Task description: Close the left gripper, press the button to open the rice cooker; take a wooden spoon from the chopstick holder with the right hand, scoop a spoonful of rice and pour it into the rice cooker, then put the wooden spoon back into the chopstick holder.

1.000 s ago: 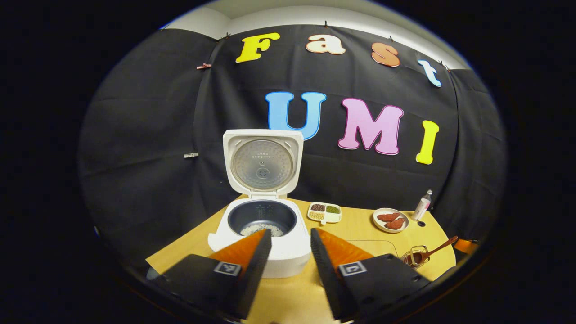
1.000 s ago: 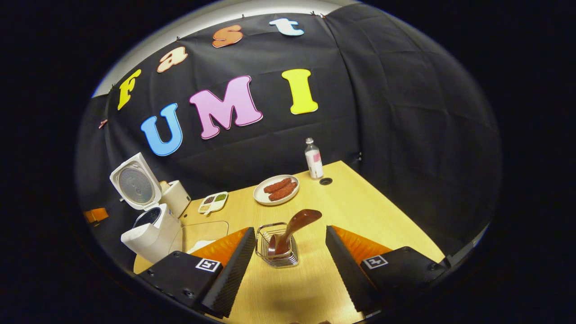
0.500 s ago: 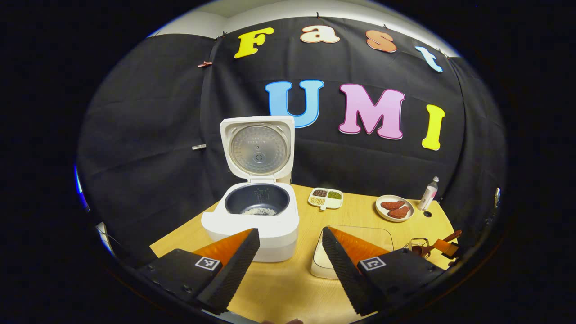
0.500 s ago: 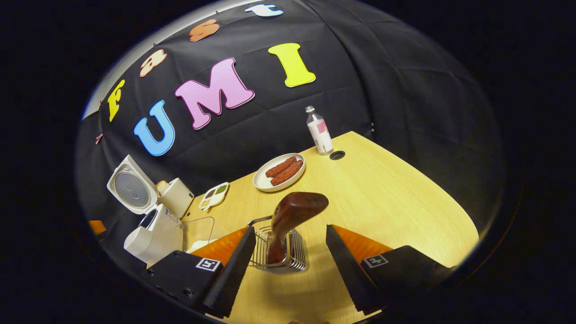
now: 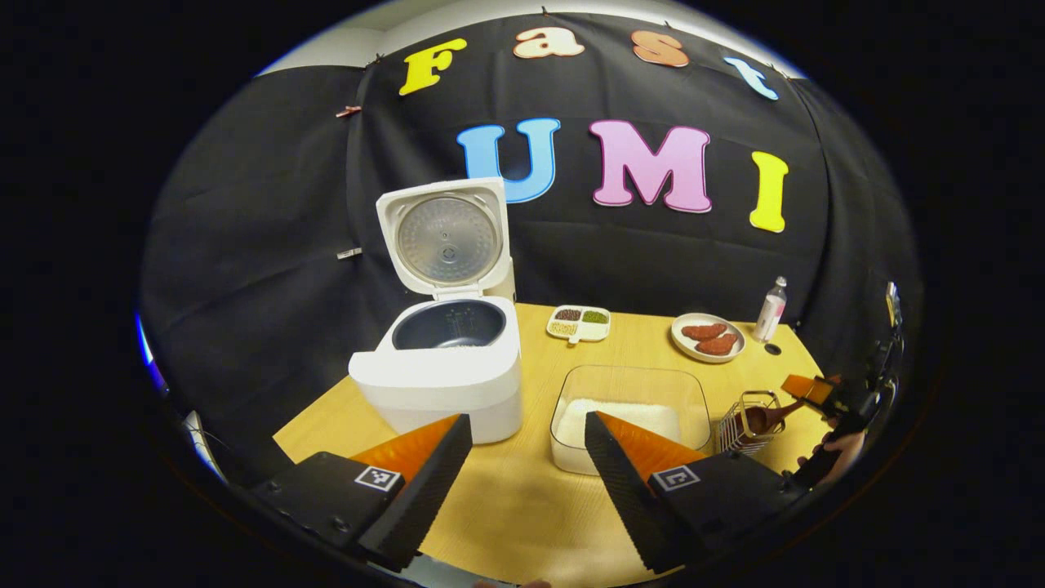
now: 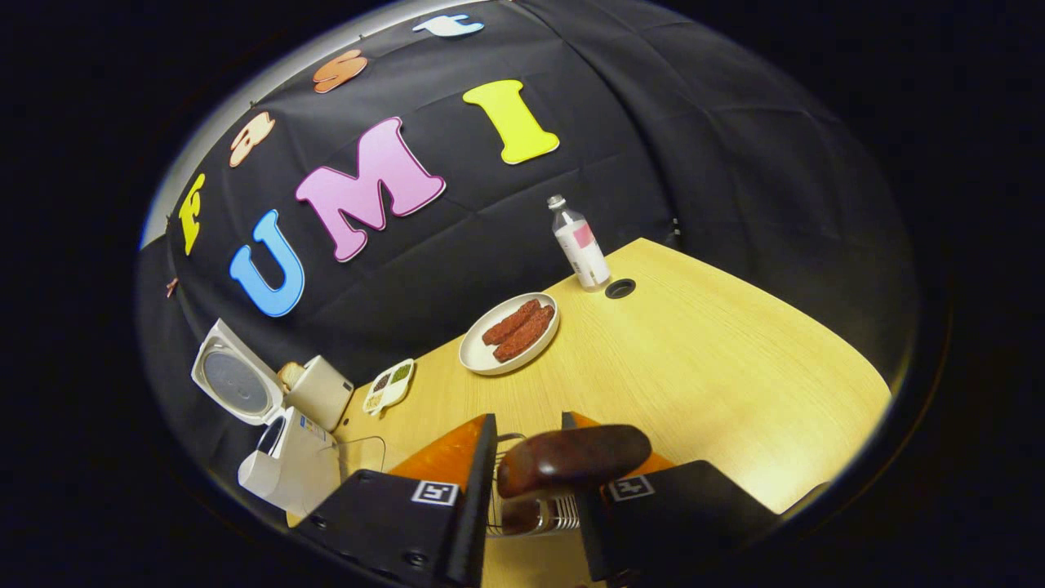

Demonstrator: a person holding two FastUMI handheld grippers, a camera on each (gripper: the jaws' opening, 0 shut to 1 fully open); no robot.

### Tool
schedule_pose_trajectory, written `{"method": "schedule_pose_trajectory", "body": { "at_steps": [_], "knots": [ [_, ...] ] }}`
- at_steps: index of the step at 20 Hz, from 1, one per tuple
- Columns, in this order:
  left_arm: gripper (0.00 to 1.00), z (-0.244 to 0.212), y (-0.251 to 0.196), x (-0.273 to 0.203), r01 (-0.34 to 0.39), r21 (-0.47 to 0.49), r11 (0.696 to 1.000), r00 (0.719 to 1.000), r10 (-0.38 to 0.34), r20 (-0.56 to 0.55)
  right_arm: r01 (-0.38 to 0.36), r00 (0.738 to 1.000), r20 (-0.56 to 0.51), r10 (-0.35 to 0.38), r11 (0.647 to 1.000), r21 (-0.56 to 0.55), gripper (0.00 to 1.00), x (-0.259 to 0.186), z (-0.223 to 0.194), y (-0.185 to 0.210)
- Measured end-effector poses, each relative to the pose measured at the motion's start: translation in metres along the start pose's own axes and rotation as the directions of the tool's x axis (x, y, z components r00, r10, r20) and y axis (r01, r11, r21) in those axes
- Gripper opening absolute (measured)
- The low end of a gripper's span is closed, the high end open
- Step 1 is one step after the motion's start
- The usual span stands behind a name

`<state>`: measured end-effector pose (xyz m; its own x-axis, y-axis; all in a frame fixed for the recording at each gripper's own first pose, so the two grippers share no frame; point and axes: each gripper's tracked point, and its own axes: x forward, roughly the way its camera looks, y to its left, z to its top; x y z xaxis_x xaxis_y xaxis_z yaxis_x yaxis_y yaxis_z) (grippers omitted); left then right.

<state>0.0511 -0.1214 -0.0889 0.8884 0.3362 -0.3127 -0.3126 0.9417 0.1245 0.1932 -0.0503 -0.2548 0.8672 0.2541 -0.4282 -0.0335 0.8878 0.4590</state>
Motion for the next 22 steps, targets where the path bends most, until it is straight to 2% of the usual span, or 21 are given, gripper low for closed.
{"method": "schedule_pose_trajectory", "body": {
  "at_steps": [1,2,3,4,8,14,18,22],
  "knots": [
    [0.96,-0.003,-0.003,0.001,0.005,0.005,1.0,1.0,-0.005,-0.007,-0.001,1.0,-0.013,0.001,1.0,-0.012,0.4,0.0,-0.004,0.0],
    [0.96,-0.005,-0.006,0.001,0.011,0.011,1.0,1.0,-0.011,-0.012,0.017,1.0,-0.015,-0.018,1.0,-0.021,0.4,0.006,-0.009,-0.003],
    [0.96,-0.007,-0.007,0.002,0.016,0.018,1.0,1.0,-0.015,-0.013,0.01,1.0,-0.02,-0.01,1.0,-0.012,0.24,0.0,-0.005,-0.003],
    [0.96,-0.006,-0.009,0.003,0.021,0.025,0.999,1.0,-0.021,-0.012,0.013,0.999,-0.035,-0.013,1.0,-0.005,0.26,0.003,-0.007,-0.002],
    [0.96,-0.007,-0.014,0.003,0.058,0.026,0.998,0.998,-0.058,-0.004,0.047,0.995,-0.086,-0.044,0.998,0.03,0.21,-0.001,-0.009,0.002],
    [0.96,-0.002,0.008,-0.002,0.085,-0.037,0.996,0.996,-0.083,0.036,0.025,1.0,0.003,-0.025,0.999,-0.022,0.19,-0.013,0.041,0.04],
    [0.96,-0.016,0.046,-0.003,0.07,-0.086,0.994,0.997,-0.066,0.047,0.004,0.998,0.058,0.001,0.996,-0.086,0.19,-0.03,0.076,0.077],
    [0.98,-0.047,0.081,-0.013,0.069,-0.09,0.994,0.997,-0.066,0.039,-0.027,0.995,0.095,0.039,0.992,-0.122,0.19,-0.042,0.087,0.125]
  ]
}}
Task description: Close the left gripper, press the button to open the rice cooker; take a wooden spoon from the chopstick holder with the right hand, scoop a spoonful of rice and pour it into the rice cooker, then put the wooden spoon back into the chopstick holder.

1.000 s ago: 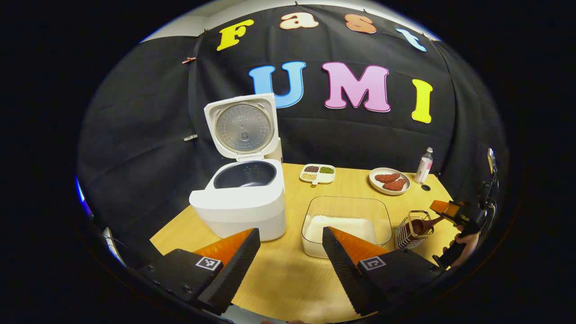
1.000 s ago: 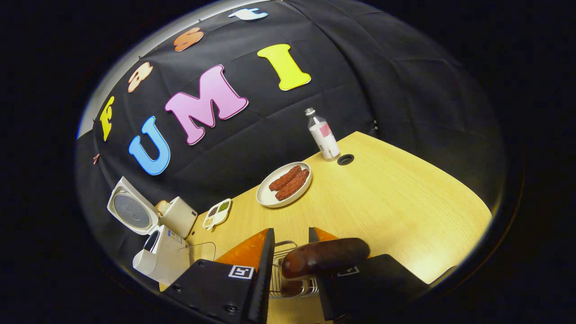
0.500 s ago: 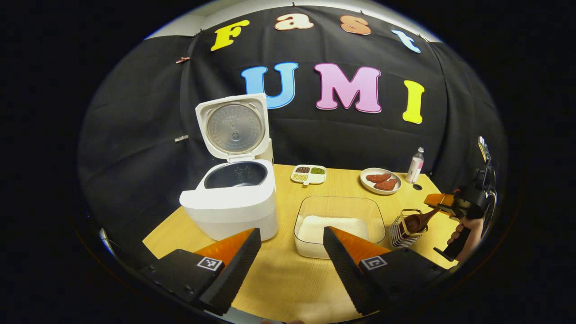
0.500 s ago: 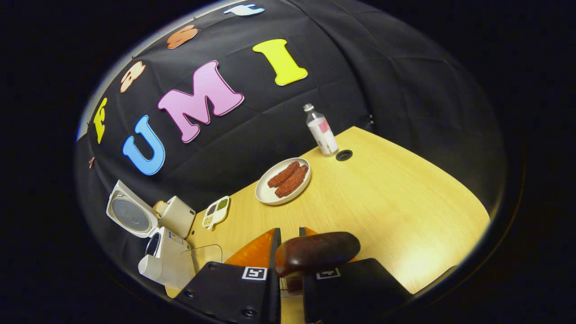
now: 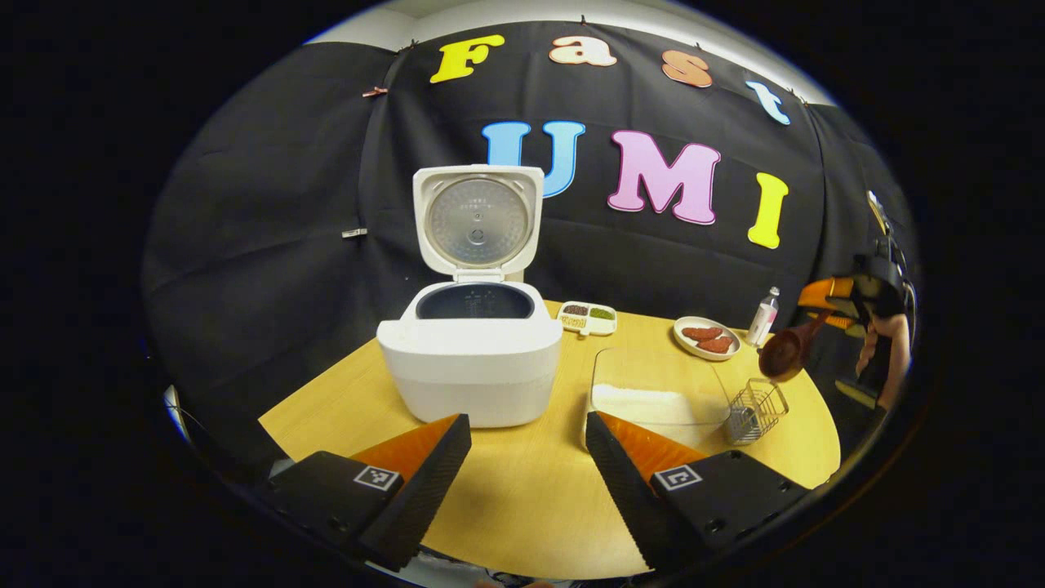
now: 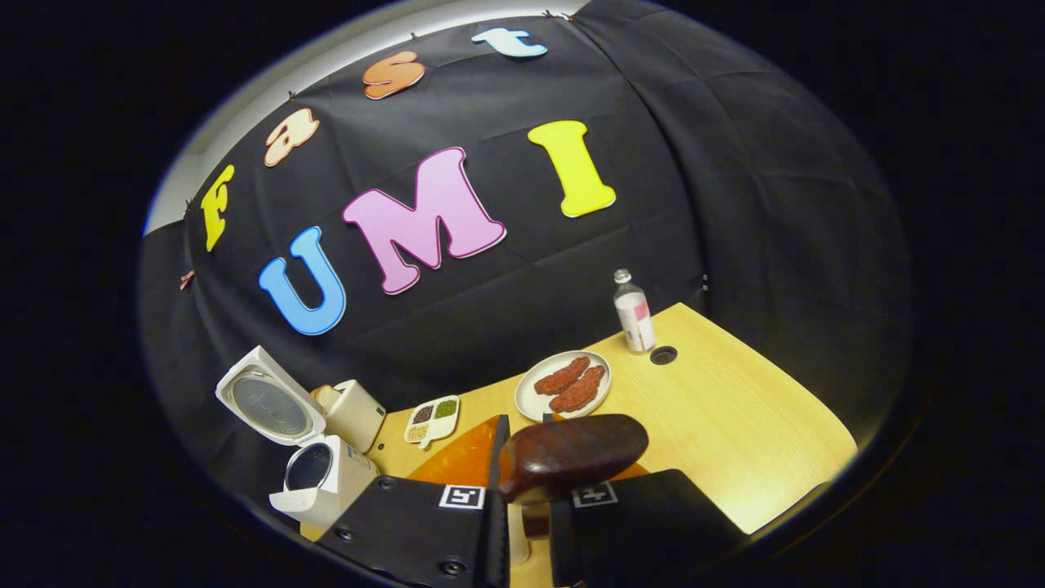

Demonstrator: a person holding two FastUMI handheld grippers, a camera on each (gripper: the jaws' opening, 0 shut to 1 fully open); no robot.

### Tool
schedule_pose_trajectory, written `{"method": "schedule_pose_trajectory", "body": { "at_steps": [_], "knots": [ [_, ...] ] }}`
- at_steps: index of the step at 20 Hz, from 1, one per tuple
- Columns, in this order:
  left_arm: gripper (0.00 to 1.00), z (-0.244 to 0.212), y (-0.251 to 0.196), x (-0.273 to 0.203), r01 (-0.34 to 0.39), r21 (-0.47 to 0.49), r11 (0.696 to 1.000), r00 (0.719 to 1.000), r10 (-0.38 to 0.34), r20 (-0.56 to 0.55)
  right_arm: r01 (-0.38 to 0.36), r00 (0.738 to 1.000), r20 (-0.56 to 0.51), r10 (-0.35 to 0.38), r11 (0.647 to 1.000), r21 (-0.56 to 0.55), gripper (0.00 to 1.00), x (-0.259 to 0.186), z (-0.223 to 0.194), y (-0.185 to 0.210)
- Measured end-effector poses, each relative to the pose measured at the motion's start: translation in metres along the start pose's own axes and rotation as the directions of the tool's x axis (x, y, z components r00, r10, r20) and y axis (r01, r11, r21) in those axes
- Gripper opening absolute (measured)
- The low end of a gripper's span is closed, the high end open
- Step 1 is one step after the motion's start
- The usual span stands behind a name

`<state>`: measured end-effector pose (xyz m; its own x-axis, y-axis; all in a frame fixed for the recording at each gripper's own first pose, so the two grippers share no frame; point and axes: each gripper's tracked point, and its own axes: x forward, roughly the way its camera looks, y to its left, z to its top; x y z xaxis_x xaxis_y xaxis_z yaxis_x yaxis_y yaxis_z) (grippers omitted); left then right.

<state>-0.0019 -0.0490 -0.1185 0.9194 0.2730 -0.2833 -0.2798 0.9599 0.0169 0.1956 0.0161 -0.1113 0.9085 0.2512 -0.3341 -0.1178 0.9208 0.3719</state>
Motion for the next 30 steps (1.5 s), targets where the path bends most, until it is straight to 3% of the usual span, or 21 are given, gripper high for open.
{"method": "schedule_pose_trajectory", "body": {
  "at_steps": [6,7,9,10,17,22,25,30],
  "knots": [
    [0.96,-0.025,0.046,-0.006,0.011,-0.08,0.997,0.998,-0.016,-0.059,-0.074,0.997,-0.011,0.073,0.995,-0.061,0.19,-0.001,-0.019,0.07],
    [0.96,-0.02,0.051,-0.008,0.02,-0.084,0.996,0.998,-0.024,-0.054,-0.086,0.996,-0.02,0.085,0.994,-0.074,0.24,0.0,-0.026,0.079],
    [0.96,0.001,0.06,-0.01,0.038,-0.077,0.996,0.999,-0.038,-0.008,-0.105,0.994,-0.037,0.101,0.988,-0.115,0.19,0.008,-0.042,0.093],
    [0.95,0.004,0.066,-0.009,0.037,-0.073,0.997,0.999,-0.037,0.002,-0.113,0.993,-0.049,0.107,0.984,-0.14,0.23,0.014,-0.053,0.099],
    [0.96,-0.017,0.085,0.025,0.08,-0.007,0.997,0.995,-0.081,-0.06,-0.115,0.993,-0.071,0.099,0.95,-0.289,0.24,0.053,-0.129,0.105],
    [0.96,-0.025,0.082,0.048,0.096,-0.048,0.994,0.993,-0.099,-0.065,-0.082,0.995,-0.081,0.062,0.959,-0.271,0.24,0.066,-0.165,0.094],
    [0.96,-0.027,0.08,0.058,0.112,-0.047,0.993,0.991,-0.115,-0.069,-0.09,0.995,-0.071,0.073,0.957,-0.276,0.24,0.062,-0.178,0.108],
    [0.96,-0.028,0.09,0.062,0.106,-0.05,0.993,0.991,-0.109,-0.071,-0.153,0.98,-0.154,0.124,0.97,-0.187,0.24,0.05,-0.216,0.151]
  ]
}}
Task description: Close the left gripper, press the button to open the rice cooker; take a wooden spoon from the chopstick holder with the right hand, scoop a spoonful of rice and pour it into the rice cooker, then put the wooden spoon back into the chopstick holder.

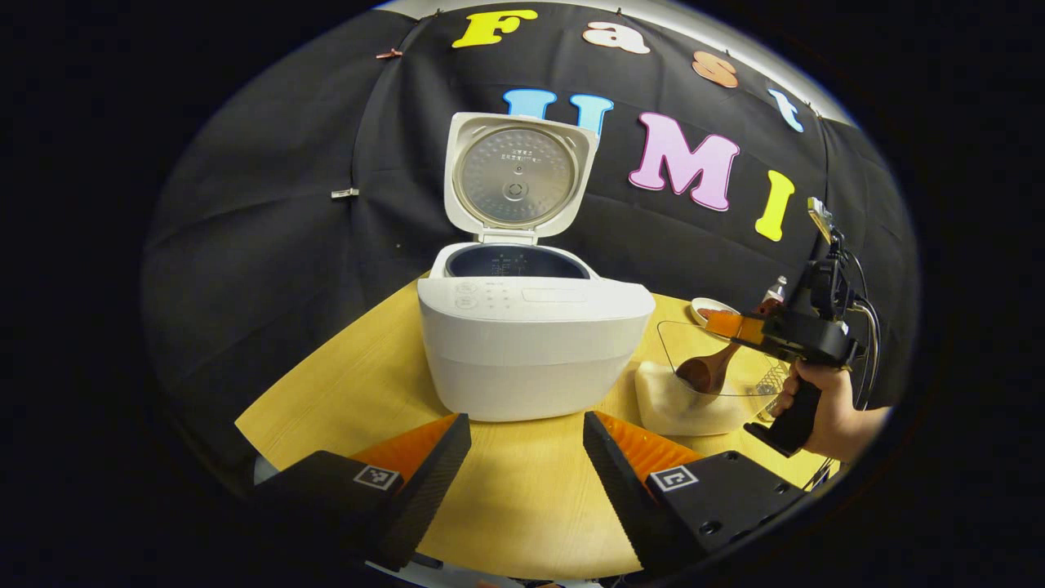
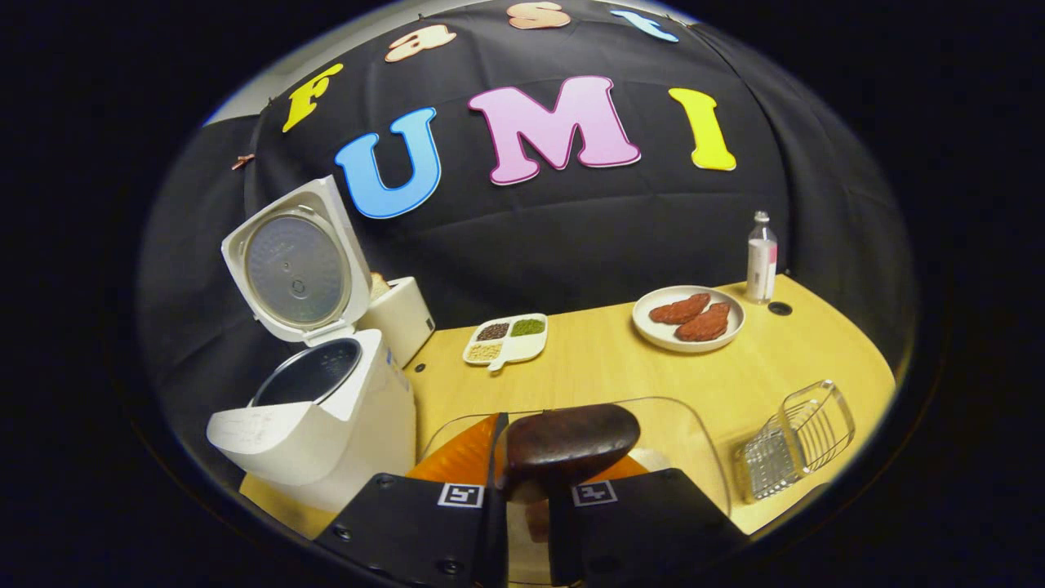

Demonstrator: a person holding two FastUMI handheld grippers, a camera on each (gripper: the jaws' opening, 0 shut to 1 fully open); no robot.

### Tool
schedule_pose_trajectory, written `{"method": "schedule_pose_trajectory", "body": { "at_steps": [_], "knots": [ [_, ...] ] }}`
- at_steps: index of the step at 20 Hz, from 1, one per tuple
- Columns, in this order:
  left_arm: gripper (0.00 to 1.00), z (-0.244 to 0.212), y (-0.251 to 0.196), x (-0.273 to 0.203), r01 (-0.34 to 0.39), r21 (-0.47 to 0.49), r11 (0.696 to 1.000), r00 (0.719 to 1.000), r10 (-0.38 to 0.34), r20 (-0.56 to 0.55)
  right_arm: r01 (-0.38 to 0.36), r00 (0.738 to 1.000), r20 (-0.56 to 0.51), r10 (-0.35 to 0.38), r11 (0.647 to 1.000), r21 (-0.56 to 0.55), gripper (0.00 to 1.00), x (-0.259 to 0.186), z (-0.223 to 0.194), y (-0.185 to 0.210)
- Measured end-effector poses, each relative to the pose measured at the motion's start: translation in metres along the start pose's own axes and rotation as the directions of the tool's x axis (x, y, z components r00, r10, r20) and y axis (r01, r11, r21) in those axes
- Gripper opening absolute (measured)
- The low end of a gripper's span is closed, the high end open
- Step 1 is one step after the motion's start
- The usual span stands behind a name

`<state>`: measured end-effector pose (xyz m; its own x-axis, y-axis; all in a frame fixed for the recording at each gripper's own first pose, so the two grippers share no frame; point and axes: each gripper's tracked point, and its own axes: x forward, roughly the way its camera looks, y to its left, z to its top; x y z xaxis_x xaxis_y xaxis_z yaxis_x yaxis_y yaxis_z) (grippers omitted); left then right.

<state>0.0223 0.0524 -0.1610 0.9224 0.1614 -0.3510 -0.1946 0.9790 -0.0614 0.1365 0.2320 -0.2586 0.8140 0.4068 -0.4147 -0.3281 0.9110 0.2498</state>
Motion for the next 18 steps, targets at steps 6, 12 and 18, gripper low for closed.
{"method": "schedule_pose_trajectory", "body": {
  "at_steps": [6,12,18],
  "knots": [
    [0.96,-0.003,0.011,-0.007,-0.016,-0.026,1.0,1.0,0.015,-0.01,0.017,0.997,-0.074,-0.003,0.982,0.19,0.19,-0.005,-0.008,0.014],
    [0.95,-0.001,0.014,-0.012,-0.002,-0.015,1.0,1.0,0.002,-0.015,0.078,0.991,-0.134,-0.027,0.917,0.391,0.24,-0.018,-0.007,-0.004],
    [0.96,-0.001,0.012,-0.009,0.022,-0.036,0.999,0.999,-0.023,-0.036,0.164,0.985,-0.144,-0.097,0.792,0.588,0.19,-0.035,0.0,-0.047]
  ]
}}
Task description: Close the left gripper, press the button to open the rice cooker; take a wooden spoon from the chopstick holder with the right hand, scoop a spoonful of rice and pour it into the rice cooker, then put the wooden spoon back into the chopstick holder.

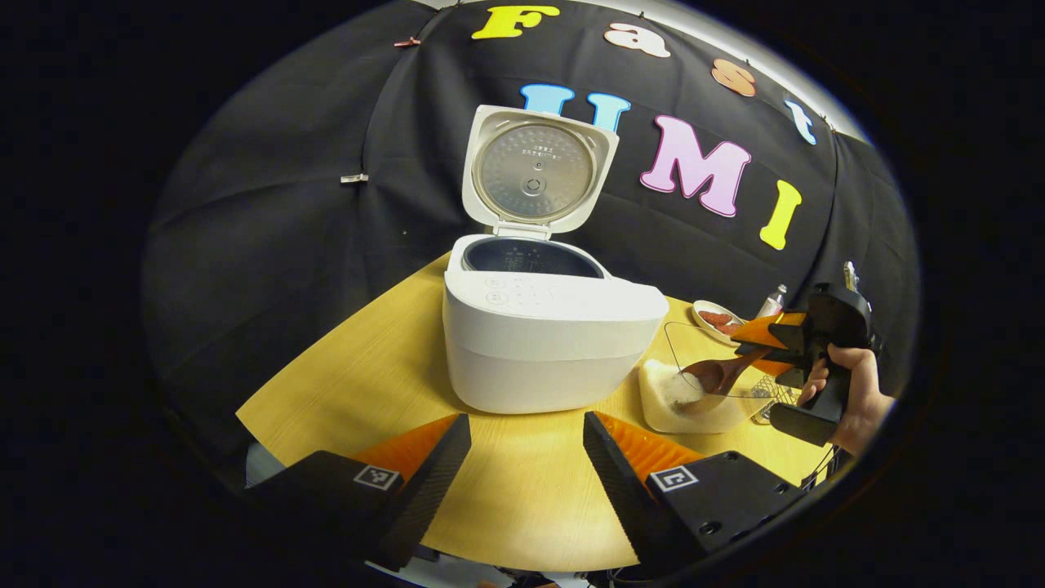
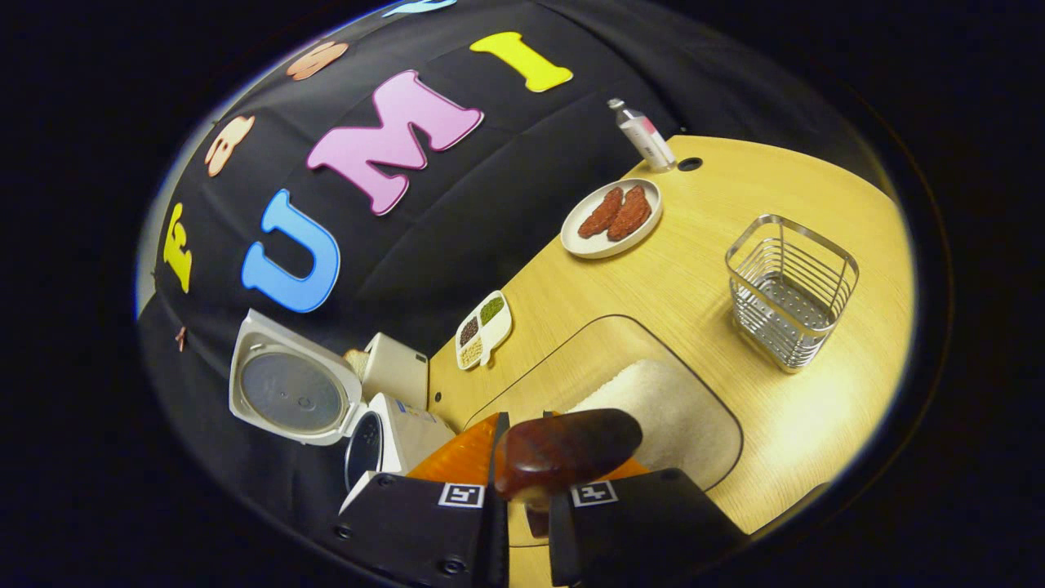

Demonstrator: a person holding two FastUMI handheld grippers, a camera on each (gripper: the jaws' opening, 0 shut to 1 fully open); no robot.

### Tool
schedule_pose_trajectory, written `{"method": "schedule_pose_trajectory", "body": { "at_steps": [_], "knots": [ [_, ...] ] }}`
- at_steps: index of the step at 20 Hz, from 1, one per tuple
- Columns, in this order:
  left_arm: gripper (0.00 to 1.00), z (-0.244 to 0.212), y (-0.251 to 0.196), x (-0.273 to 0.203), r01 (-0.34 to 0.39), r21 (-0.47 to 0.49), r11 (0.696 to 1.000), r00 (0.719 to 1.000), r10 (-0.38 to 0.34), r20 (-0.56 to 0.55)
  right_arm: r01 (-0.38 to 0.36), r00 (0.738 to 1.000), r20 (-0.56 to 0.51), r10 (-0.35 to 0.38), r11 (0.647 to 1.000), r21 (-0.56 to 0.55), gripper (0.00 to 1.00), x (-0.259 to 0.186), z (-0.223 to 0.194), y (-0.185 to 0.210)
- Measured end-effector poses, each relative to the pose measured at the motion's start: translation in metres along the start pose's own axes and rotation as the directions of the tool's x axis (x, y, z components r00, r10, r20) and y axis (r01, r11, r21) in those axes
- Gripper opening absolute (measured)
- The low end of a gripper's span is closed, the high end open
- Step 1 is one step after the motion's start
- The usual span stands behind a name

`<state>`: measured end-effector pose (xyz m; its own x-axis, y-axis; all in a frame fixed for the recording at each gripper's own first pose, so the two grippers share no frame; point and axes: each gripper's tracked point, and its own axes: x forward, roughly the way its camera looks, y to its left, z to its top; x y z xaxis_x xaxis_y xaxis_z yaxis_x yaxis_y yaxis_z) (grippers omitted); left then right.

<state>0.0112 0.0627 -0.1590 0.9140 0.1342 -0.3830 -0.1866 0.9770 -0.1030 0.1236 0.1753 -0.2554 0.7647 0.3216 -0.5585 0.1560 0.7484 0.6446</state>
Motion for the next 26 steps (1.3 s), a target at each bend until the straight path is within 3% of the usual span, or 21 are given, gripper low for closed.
{"method": "schedule_pose_trajectory", "body": {
  "at_steps": [4,6,7,10,12,14,17,21,26],
  "knots": [
    [0.96,0.005,-0.003,0.002,0.027,0.028,0.999,1.0,-0.027,-0.001,-0.009,0.999,0.035,0.005,0.996,0.09,0.24,-0.01,0.027,0.0],
    [0.96,0.008,-0.007,0.005,0.044,0.045,0.998,0.999,-0.043,-0.006,-0.015,0.998,0.055,0.009,0.993,0.114,0.19,-0.014,0.04,0.005],
    [0.95,0.01,-0.009,0.005,0.052,0.05,0.997,0.999,-0.052,-0.007,-0.021,0.998,0.056,0.015,0.992,0.125,0.23,-0.016,0.046,0.008],
    [0.96,0.016,-0.017,0.004,0.072,0.065,0.995,0.997,-0.073,0.008,-0.059,0.997,0.056,0.051,0.987,0.147,0.24,-0.021,0.064,0.027],
    [0.96,0.016,-0.021,0.004,0.083,0.063,0.995,0.996,-0.083,0.008,-0.076,0.995,0.073,0.066,0.987,0.144,0.19,-0.022,0.077,0.041],
    [0.96,0.014,-0.023,0.003,0.089,0.036,0.995,0.996,-0.089,0.003,-0.102,0.993,0.074,0.092,0.984,0.146,0.24,-0.027,0.084,0.063],
    [0.96,0.019,-0.025,-0.001,0.09,0.007,0.996,0.996,-0.091,0.017,-0.171,0.985,0.061,0.164,0.973,0.153,0.19,-0.033,0.089,0.109],
    [0.95,0.023,-0.009,-0.005,0.067,-0.014,0.998,0.997,-0.067,0.031,-0.256,0.967,0.04,0.253,0.954,0.158,0.23,-0.037,0.087,0.175],
    [0.96,0.029,0.022,-0.014,0.011,-0.08,0.997,0.999,-0.008,0.043,-0.328,0.943,-0.007,0.334,0.929,0.173,0.23,-0.024,0.056,0.238]
  ]
}}
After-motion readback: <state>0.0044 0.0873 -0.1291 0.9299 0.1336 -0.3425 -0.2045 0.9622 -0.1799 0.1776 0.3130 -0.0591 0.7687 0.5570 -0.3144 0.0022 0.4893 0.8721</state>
